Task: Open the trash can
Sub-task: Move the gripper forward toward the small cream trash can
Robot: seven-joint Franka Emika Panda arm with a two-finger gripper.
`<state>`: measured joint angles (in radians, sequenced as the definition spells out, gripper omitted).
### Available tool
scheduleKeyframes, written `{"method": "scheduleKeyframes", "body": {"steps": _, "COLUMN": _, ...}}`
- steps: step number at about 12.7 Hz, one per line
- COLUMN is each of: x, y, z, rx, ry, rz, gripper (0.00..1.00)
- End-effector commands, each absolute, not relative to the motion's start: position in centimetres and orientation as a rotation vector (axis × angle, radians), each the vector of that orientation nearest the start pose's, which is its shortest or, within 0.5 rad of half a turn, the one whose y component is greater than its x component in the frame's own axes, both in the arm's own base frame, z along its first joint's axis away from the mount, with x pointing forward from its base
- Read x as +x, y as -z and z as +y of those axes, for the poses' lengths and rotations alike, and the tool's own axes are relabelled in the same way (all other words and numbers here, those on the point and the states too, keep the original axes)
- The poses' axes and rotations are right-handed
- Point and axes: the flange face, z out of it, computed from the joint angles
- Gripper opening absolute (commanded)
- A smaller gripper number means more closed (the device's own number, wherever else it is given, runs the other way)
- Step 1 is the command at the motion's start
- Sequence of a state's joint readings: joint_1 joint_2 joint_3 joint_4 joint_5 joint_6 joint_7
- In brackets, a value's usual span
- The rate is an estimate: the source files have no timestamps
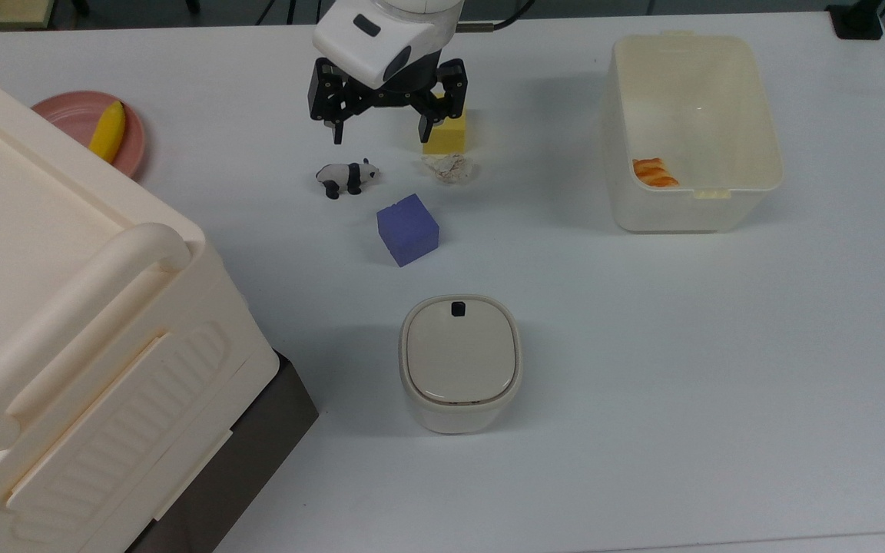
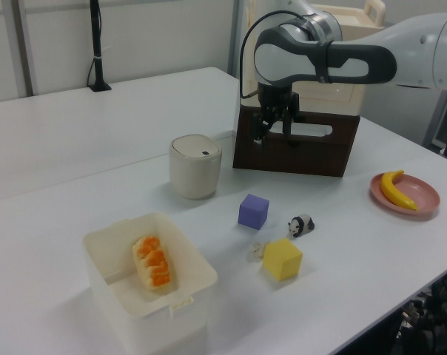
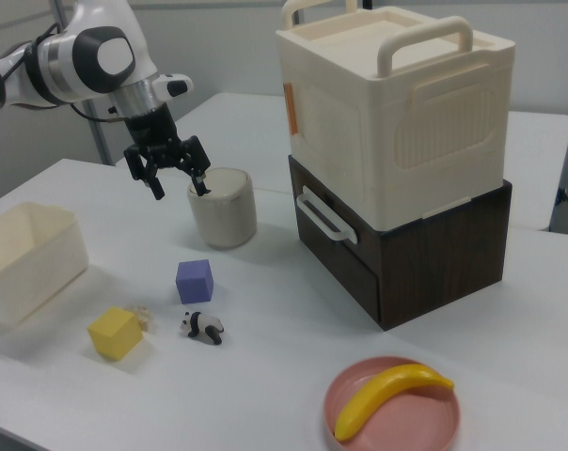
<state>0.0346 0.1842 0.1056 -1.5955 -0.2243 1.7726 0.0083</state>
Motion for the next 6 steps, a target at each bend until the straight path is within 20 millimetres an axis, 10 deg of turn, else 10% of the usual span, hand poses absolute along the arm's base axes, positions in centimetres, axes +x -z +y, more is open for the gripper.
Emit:
{"method": "scheduleKeyframes", "body": {"steps": 1, "x": 61.78, "y": -52.68, "z": 6.14, "rx": -3.353, "ry": 0.107, "rz": -0.328, "gripper": 1.0}}
{"method": "scheduleKeyframes", "body": {"steps": 6, "x": 62.05, "y": -52.77, "z": 5.83, "rx": -3.348, "ry": 0.122, "rz": -0.328, "gripper": 1.0}}
